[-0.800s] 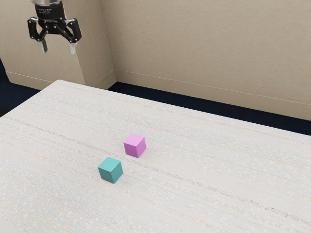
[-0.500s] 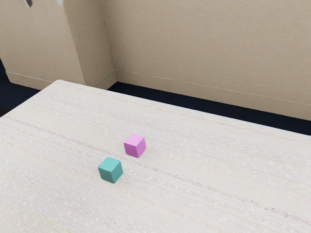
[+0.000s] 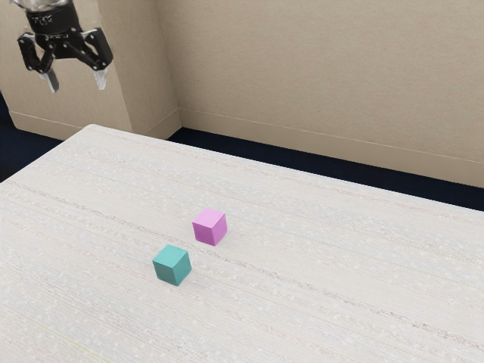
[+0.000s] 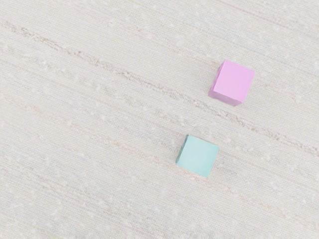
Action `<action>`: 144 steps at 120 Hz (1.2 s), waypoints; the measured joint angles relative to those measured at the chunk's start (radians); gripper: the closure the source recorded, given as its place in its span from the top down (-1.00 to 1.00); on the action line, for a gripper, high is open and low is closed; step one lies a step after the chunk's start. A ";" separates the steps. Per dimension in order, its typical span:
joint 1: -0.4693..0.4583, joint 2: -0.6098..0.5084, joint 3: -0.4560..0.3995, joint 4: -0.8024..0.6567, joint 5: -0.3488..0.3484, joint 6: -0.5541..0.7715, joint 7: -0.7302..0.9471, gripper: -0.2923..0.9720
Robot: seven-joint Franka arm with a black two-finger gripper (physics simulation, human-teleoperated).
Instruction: Pick up the blue block with one arm, and put the blue block on the pink block with one arm
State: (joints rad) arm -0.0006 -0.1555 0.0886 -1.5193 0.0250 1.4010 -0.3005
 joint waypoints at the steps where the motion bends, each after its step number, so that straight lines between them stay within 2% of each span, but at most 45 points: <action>1: 0.001 -0.014 -0.003 -0.030 0.000 0.011 -0.002 0.54; 13: 0.001 -0.112 -0.053 -0.352 -0.018 0.119 -0.020 0.54; 21: -0.002 -0.136 -0.073 -0.481 -0.028 0.192 -0.032 0.54; 36: 0.000 -0.156 -0.067 -0.768 -0.035 0.405 -0.049 0.54; 46: 0.001 -0.140 -0.066 -0.871 -0.034 0.542 -0.057 0.54; 68: 0.000 -0.075 -0.076 -0.937 0.064 0.823 0.021 0.54; 77: 0.001 -0.055 -0.079 -0.953 0.071 0.891 0.060 0.54; 85: 0.001 -0.038 -0.090 -0.957 0.046 0.944 0.090 0.54; 100: -0.003 0.003 -0.130 -0.958 -0.042 1.013 0.133 0.54; 109: -0.004 0.027 -0.150 -0.957 -0.070 1.039 0.158 0.54; 131: -0.003 0.056 -0.157 -0.953 0.031 1.086 0.232 0.54; 144: -0.003 0.086 -0.158 -0.950 0.039 1.119 0.266 0.54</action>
State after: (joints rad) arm -0.0034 -0.0691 -0.0690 -2.4694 0.0638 2.5201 -0.0342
